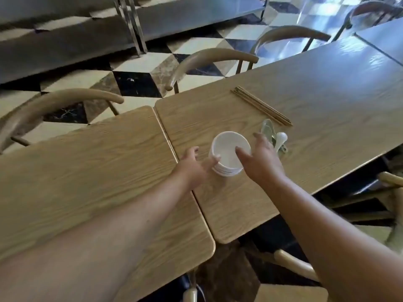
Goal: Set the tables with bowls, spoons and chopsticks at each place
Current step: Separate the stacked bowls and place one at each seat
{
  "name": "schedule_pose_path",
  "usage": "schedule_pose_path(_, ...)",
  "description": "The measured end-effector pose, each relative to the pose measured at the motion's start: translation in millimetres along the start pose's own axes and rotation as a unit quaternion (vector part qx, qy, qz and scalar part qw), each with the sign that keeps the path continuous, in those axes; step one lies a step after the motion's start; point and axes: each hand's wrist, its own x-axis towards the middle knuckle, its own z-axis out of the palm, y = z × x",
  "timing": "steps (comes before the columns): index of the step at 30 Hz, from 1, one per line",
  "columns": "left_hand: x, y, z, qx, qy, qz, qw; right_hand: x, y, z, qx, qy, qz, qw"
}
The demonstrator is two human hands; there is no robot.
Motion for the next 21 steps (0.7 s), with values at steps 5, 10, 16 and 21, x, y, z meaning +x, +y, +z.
schedule_pose_path(5,14,10,13,-0.152,-0.063,-0.097,0.982,30,9,19,0.077,-0.059,0.098,0.99)
schedule_pose_path(10,23,8,27,-0.22,-0.087,-0.151,0.96,39,8,27,0.164,-0.107,0.166,0.967)
schedule_pose_path(16,32,6,31,-0.279,-0.108,-0.165,0.94,41,11,32,0.182,-0.109,0.165,0.963)
schedule_pose_path(21,19,-15,22,-0.292,-0.067,-0.147,0.943,19,-3,46,0.153,-0.147,0.165,0.963)
